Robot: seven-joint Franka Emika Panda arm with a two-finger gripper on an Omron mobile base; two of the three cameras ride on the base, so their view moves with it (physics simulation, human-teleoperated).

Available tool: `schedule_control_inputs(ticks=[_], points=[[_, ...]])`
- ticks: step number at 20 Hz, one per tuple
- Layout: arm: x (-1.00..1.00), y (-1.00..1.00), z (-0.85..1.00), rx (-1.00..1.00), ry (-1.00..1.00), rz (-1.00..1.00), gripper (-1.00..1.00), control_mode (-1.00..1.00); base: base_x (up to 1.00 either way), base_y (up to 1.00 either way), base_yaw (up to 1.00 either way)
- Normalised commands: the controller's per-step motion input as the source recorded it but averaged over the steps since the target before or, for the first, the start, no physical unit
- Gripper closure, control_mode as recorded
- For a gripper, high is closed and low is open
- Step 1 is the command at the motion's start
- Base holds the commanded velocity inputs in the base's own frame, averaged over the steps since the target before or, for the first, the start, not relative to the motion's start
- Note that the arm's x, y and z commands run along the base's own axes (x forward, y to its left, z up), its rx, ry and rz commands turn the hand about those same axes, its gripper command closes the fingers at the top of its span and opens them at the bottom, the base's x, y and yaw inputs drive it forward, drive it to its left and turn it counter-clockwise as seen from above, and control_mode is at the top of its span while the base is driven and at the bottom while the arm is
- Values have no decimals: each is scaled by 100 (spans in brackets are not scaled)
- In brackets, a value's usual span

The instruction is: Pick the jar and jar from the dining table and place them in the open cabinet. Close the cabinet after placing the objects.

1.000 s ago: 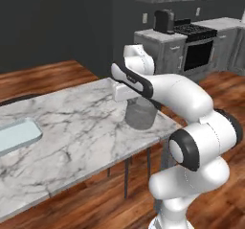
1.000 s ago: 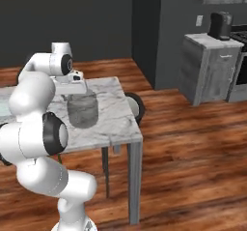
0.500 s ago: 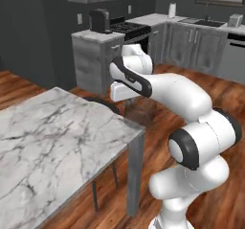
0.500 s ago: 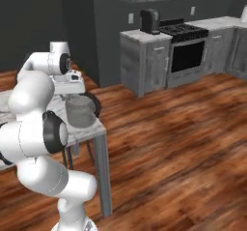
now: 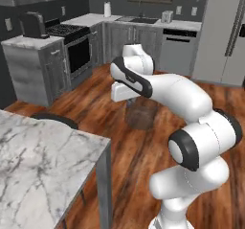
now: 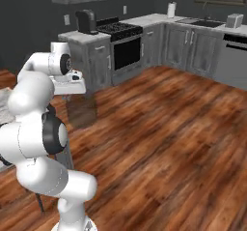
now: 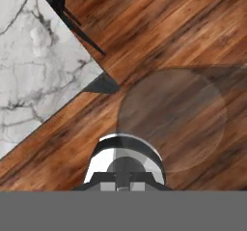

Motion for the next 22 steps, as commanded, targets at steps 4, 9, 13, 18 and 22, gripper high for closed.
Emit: schedule_control_inputs(ticks=[4,9,13,18,22], points=[[0,0,0,0,0,0,100,100,55,-17,-43],[0,0,0,0,0,0,100,100,76,-4,-37],[0,0,0,0,0,0,100,100,98,5,-30],[0,0,0,0,0,0,100,100,100,12,-23],[0,0,0,0,0,0,100,100,100,26,-21]])
